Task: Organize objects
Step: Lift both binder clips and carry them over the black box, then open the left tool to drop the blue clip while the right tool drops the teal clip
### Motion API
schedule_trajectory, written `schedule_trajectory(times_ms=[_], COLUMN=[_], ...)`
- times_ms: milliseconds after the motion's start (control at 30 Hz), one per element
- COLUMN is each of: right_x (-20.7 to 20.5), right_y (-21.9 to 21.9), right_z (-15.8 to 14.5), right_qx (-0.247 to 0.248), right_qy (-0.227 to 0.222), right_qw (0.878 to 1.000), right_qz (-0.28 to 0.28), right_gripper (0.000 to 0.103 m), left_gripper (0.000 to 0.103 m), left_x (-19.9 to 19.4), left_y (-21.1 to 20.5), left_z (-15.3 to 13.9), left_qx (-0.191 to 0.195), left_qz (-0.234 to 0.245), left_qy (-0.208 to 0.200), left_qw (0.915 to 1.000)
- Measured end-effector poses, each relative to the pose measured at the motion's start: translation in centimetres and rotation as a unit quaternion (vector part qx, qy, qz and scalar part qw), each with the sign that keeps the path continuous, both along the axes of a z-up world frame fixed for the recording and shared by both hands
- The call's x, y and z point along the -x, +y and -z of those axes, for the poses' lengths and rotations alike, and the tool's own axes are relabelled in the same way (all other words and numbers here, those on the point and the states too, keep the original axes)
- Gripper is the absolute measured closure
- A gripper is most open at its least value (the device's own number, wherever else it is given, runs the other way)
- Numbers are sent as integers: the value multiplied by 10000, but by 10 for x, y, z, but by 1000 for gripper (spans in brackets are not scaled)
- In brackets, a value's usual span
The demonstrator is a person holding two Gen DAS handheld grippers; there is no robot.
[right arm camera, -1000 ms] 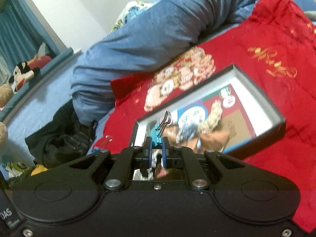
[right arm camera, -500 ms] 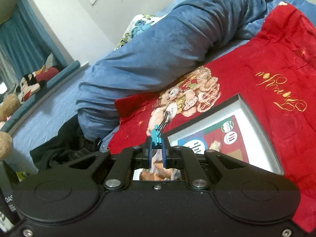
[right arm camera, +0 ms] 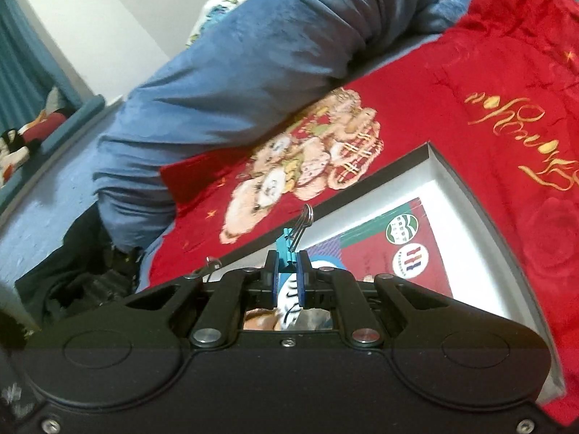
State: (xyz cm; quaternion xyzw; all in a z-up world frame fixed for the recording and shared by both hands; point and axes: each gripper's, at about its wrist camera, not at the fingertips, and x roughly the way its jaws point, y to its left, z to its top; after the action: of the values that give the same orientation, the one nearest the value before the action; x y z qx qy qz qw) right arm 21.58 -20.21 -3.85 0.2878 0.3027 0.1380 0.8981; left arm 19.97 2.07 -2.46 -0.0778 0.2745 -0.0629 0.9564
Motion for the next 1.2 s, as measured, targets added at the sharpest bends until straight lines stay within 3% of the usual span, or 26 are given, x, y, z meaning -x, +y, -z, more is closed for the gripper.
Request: schedule_trajectory(times_ms=[433, 533, 600, 633, 733, 800, 867, 1067, 1200], right_x=[-11, -11, -12, -12, -13, -11, -9, 15, 50], right_y=[12, 10, 7, 6, 3, 0, -2, -13, -14], right_z=[19, 21, 22, 23, 25, 24, 19, -14, -47], right_qx=[213, 107, 44, -6, -180, -272, -316, -678, 32], right_qy=[327, 401, 454, 461, 545, 549, 485, 58, -441], right_qw=[9992, 9991, 9989, 9989, 9983, 9981, 9982, 9975, 9989], right_qz=[16, 27, 60, 53, 72, 119, 172, 212, 184], right_gripper=[92, 92, 92, 91, 84, 73, 64, 42, 29], left_gripper=[85, 74, 73, 64, 55, 47, 32, 21, 11], left_x=[-5, -5, -4, -4, -3, 1, 6, 28, 63], left_y=[-25, -25, -26, -26, -27, -26, -23, -6, 6], left_z=[11, 11, 10, 9, 6, 2, -4, -29, -44], left_qx=[-372, -402, -441, -449, -470, -528, -561, -536, -552], left_qz=[209, 220, 235, 255, 297, 296, 268, -156, -211], left_qy=[72, 70, 59, 53, 75, -1, -73, -109, -161], left_qw=[9991, 9989, 9987, 9987, 9984, 9982, 9980, 9984, 9981])
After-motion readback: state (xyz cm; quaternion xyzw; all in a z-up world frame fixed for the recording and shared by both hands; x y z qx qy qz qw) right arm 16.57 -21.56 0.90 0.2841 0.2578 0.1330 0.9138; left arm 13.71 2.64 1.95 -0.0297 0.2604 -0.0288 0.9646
